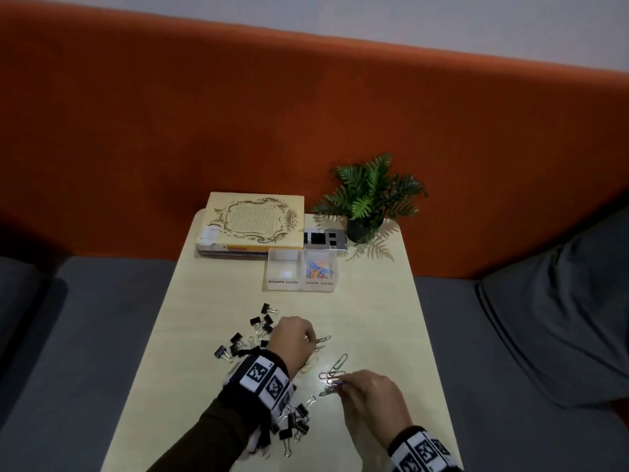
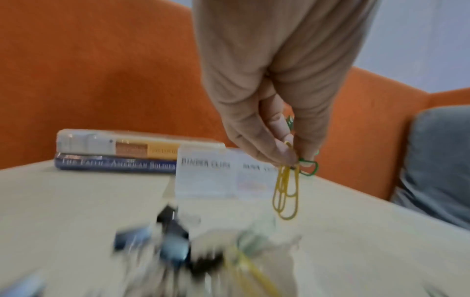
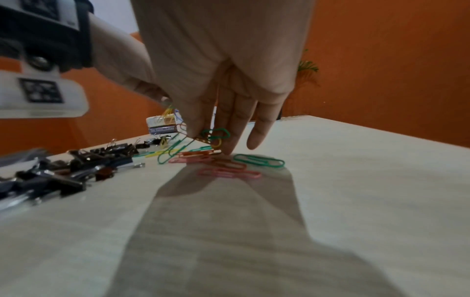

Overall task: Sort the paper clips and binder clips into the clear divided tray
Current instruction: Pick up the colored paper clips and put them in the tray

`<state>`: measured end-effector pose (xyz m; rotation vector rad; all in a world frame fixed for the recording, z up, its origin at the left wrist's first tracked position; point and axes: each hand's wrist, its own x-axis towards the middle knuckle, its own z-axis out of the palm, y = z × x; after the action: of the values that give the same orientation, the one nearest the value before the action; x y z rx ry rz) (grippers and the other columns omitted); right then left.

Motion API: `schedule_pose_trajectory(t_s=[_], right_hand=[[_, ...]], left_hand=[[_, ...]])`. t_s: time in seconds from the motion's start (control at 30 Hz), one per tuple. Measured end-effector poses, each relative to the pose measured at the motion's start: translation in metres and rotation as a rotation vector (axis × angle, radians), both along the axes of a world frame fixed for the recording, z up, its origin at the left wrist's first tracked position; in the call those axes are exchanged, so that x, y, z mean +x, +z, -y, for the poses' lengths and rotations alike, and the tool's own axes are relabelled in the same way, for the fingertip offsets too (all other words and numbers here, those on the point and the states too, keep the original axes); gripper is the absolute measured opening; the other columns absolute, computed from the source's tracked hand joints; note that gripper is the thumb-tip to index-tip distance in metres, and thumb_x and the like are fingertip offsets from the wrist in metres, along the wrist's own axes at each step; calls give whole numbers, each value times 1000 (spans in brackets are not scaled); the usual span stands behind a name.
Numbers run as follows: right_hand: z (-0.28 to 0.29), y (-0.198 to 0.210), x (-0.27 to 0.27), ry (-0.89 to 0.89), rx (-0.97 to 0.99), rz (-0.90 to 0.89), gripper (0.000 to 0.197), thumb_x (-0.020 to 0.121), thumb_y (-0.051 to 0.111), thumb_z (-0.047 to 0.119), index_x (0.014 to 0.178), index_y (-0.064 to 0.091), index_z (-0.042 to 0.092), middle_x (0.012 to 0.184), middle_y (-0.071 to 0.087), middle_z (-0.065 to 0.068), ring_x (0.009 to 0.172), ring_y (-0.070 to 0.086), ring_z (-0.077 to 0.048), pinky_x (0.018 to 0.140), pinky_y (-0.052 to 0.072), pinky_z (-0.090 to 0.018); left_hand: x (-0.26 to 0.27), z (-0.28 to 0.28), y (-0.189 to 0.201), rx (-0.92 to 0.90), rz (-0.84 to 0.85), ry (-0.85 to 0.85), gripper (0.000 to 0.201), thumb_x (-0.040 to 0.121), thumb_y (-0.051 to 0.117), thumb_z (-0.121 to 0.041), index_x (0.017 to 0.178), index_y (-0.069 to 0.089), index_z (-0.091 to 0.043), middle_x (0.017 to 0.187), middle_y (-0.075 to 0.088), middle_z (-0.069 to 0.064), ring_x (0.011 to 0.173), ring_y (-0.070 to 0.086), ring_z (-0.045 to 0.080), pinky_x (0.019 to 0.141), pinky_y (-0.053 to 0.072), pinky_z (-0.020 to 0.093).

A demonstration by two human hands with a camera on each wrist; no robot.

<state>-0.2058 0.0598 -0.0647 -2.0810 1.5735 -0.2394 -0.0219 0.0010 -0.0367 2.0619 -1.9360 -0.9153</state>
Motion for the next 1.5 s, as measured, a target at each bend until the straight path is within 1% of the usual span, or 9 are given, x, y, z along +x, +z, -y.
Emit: schedule_pose_trajectory(t_s=[0.27, 0.4, 0.6, 0.77, 0.87, 1.03, 1.17, 1.33, 1.5], right_hand=[[2, 3, -5, -112, 122, 149, 16, 65, 39, 55, 71, 55, 56, 73, 56, 32, 81, 62, -6, 69, 45, -18], [11, 12, -6, -140, 178, 144, 11, 71, 55, 44, 66, 54, 54, 81, 70, 9, 80, 62, -5, 71, 48, -20], [29, 30, -4, -213, 183, 184, 17, 73, 65, 34, 63, 59, 46, 68, 68, 3, 68, 61, -5, 68, 48, -17], [69, 36, 2, -197, 160, 282, 16, 74, 65, 23, 66, 67, 37, 54, 64, 26, 63, 62, 5, 66, 51, -23], [115, 46, 17, -228, 124, 364, 19, 80, 67, 9, 69, 69, 24, 50, 62, 19, 53, 57, 2, 62, 53, -30], [199, 55, 51, -305, 29, 336, 23, 80, 66, 18, 58, 63, 22, 67, 69, -14, 71, 66, -35, 69, 57, -53], [210, 55, 80, -186, 95, 135, 29, 86, 60, 21, 77, 67, -6, 79, 69, -29, 76, 65, -39, 67, 53, -38], [160, 50, 80, 62, -188, 89, 17, 86, 48, 5, 97, 61, 2, 93, 68, -25, 85, 62, -38, 71, 50, -40], [94, 3, 79, 482, 172, -187, 52, 90, 42, 5, 139, 28, 14, 151, 29, -8, 135, 32, -25, 109, 31, -46]], left_hand=[[16, 94, 54, -150, -170, 192, 9, 80, 68, -5, 83, 77, -2, 94, 77, 13, 93, 70, 25, 81, 54, 28], [5, 133, 53, -112, -43, 118, 19, 87, 57, -6, 91, 75, 0, 103, 74, 15, 99, 68, 29, 90, 57, 37], [-12, 158, 40, -6, 51, 47, 23, 94, 52, -8, 107, 67, 3, 117, 67, 17, 111, 62, 32, 96, 54, 37], [-4, 148, 32, 22, 12, 100, 28, 89, 65, -14, 113, 67, 0, 121, 66, 14, 112, 62, 31, 98, 53, 36], [16, 131, 35, -77, -63, 184, 25, 91, 60, -12, 113, 69, -8, 121, 68, 12, 109, 64, 29, 96, 53, 34], [48, 89, 46, -110, -79, 241, 26, 91, 55, -6, 114, 67, -6, 122, 67, 11, 115, 60, 27, 101, 49, 35], [62, 42, 28, -48, -37, 205, 28, 91, 55, -6, 116, 67, -9, 121, 68, 11, 111, 63, 26, 99, 50, 35], [69, -17, -10, -104, 85, 24, 42, 91, 48, 5, 127, 60, -12, 134, 60, 9, 124, 55, 26, 103, 49, 37], [55, -44, -25, 57, 308, -205, 61, 97, 40, -8, 152, 15, -22, 162, 15, -4, 150, 9, 19, 119, 20, 51]])
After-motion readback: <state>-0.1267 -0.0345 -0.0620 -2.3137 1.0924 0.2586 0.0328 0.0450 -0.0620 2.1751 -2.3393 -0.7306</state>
